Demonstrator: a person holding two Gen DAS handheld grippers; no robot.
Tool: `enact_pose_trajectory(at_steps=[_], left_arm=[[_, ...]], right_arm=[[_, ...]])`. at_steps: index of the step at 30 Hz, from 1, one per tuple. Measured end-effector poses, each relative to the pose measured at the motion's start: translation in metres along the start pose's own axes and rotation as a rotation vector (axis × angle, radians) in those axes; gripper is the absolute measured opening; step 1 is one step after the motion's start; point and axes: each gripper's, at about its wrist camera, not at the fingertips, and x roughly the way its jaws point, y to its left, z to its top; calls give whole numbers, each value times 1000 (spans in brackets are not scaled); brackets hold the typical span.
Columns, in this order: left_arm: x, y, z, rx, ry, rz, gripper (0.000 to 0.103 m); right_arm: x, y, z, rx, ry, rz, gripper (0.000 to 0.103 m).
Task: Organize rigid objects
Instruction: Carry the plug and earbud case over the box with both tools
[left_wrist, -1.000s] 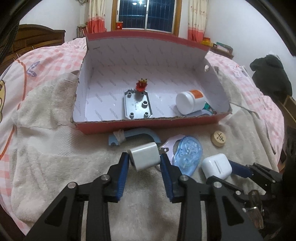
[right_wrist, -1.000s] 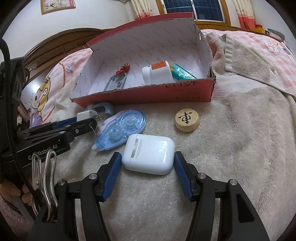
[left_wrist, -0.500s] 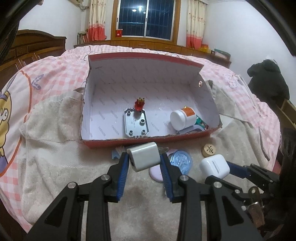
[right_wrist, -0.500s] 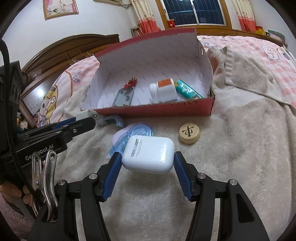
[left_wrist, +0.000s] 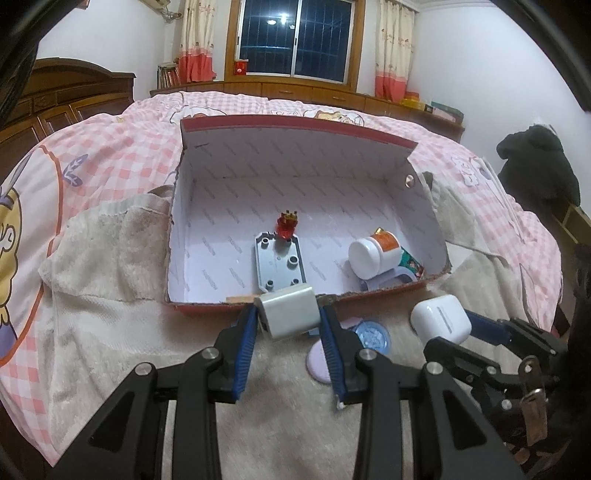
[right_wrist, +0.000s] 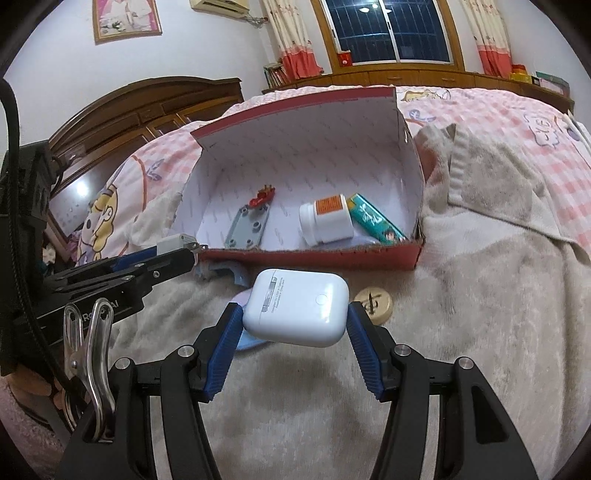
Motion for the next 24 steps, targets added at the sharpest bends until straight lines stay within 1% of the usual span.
enact_pose_trajectory(at_steps=[10,24], left_arm=[[12,6,19,-5,-13,1,36],[44,6,40,-4,-2,7,36]], right_arm=[[9,0,22,-30,-20,-10,59],[36,-10,50,-41,-20,-23,59]])
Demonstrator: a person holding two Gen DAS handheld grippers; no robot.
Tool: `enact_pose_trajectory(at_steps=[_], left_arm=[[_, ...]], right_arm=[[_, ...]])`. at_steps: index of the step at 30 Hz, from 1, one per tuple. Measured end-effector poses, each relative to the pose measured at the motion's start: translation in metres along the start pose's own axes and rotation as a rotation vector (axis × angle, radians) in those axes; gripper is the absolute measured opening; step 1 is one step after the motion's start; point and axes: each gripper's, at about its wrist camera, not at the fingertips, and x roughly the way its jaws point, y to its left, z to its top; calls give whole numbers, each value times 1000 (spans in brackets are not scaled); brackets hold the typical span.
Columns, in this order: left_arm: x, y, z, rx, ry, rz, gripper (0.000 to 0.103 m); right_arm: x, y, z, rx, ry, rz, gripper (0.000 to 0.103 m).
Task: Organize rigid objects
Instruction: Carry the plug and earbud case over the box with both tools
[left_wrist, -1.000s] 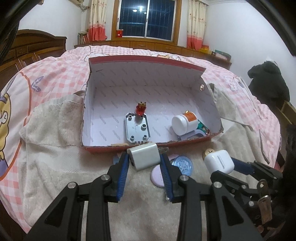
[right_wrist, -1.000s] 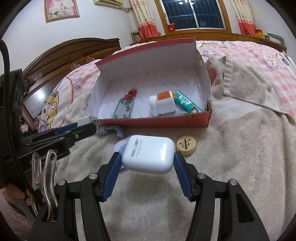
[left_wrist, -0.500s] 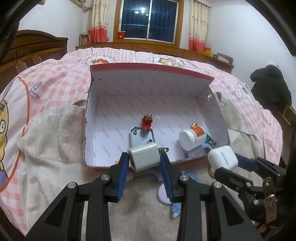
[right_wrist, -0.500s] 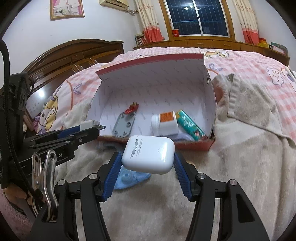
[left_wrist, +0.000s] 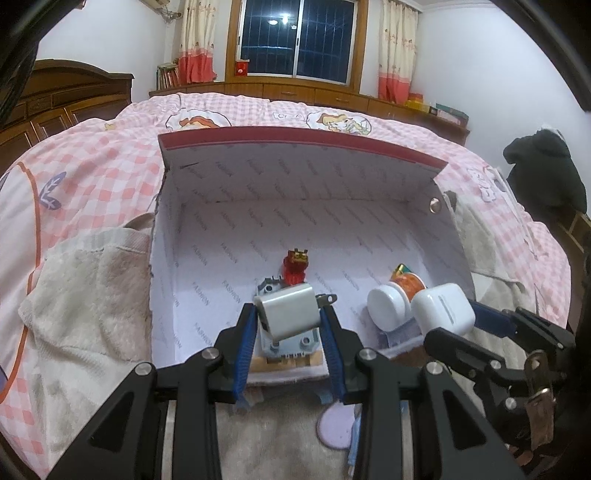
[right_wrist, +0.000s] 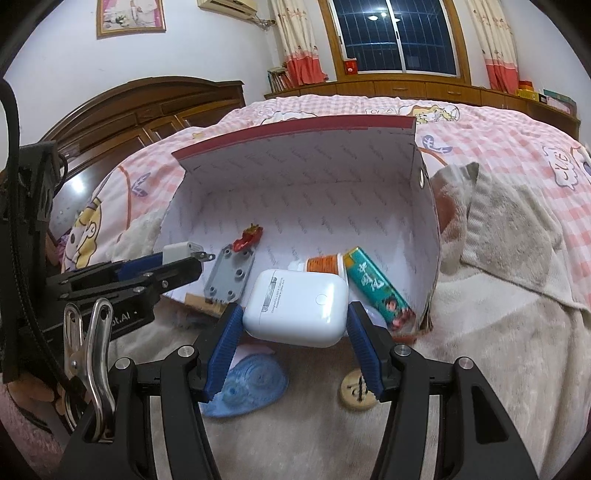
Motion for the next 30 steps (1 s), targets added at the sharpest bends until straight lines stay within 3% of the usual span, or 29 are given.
enact_pose_trajectory(at_steps=[28,30], left_arm=[[56,8,22,-19,25,65,35],[58,9,22,-21,24,70,40]], right_arm=[[35,-21,29,2,-12,-26,59],[36,-21,30,2,-13,-26,59]])
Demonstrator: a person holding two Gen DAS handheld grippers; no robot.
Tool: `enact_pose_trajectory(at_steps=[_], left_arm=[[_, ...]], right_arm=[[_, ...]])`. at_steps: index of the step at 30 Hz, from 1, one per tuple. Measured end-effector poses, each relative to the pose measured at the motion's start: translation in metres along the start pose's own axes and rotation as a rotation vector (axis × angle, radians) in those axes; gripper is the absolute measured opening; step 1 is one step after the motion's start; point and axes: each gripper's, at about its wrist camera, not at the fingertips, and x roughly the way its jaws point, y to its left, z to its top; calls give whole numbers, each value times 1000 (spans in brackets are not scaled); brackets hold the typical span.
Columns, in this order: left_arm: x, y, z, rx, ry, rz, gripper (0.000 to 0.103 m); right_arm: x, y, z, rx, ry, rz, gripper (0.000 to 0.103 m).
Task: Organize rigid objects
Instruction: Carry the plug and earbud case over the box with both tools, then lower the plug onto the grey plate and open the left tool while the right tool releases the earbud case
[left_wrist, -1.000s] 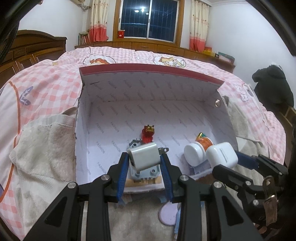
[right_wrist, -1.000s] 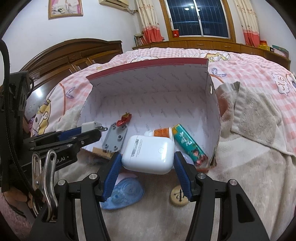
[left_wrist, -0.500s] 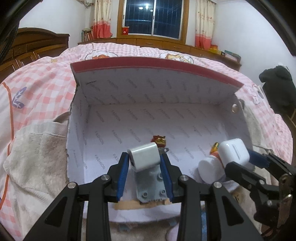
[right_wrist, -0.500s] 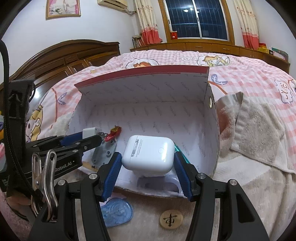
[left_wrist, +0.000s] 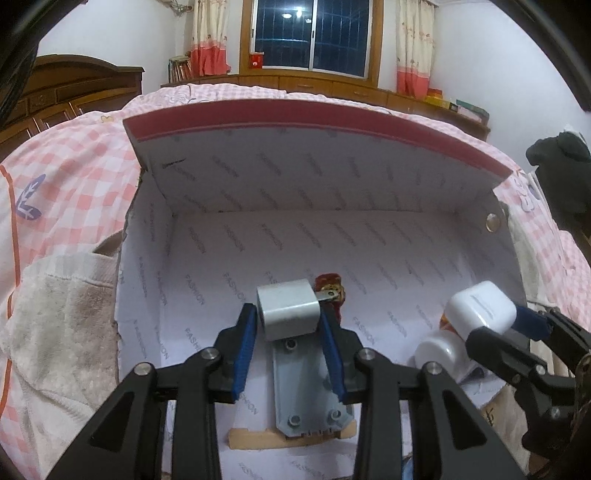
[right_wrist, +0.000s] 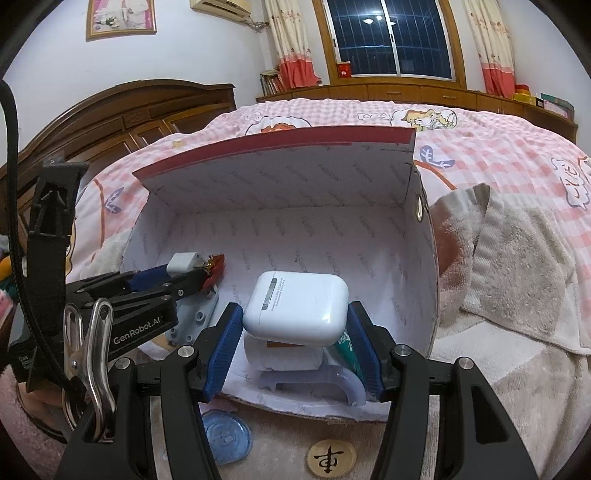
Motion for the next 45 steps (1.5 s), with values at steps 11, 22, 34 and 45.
enact_pose_trajectory(at_steps=[11,22,34,45], left_arm=[[5,1,-1,2,1,24,68],[5,-1,-2,15,0,29,71],[7,2,-2,13,4,23,71],[5,6,-6,12,8,21,71]], right_arm=[[8,-2,7,-2,-2,-12,59],[23,-13,25,10,-9,-57,54],[33,-10,35,-4,-14,-84,55],[37,-10,39,0,-22,-61,70]])
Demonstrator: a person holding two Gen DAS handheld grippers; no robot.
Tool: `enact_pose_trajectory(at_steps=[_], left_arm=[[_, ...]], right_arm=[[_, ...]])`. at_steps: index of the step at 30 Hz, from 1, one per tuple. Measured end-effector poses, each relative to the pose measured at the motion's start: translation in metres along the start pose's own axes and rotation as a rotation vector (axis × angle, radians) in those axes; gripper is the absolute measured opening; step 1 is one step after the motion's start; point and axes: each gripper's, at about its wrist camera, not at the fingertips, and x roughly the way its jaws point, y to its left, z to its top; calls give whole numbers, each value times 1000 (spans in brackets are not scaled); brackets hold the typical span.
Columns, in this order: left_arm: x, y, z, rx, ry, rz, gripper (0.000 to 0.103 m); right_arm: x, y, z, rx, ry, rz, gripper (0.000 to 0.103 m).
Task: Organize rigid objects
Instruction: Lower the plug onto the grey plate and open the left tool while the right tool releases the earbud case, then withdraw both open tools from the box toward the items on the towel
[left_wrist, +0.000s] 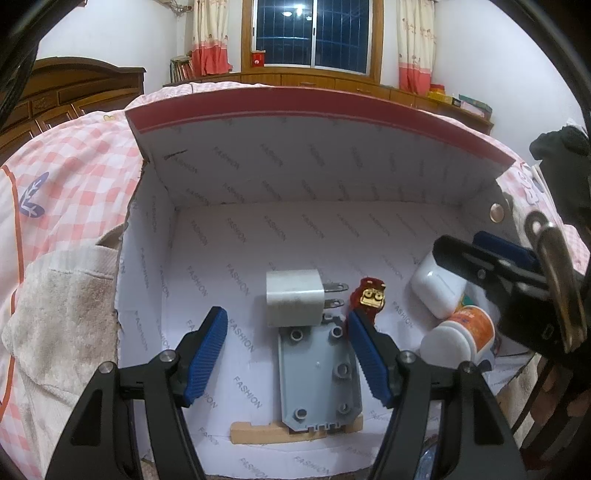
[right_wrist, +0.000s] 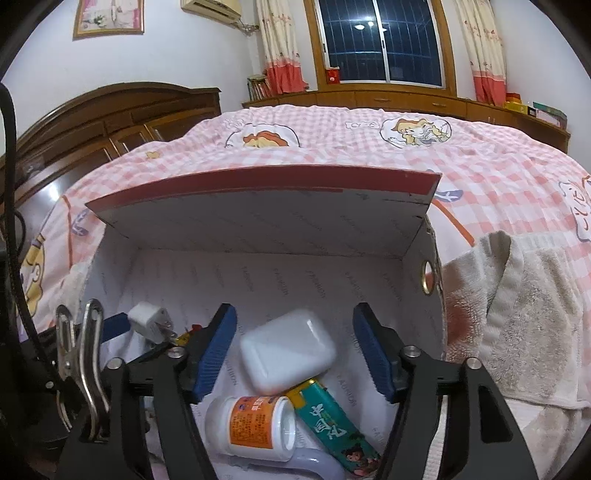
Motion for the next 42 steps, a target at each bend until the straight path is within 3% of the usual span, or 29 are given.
enact_pose_trajectory(at_steps=[21,42], left_arm=[[-36,-8,-11,12,-17,16,71],[-74,-4,-58,-1,26,0,71]], right_arm=[[-46,12,-18,-27,1,36,70],[-83,-2,-89,42,116,20,70]])
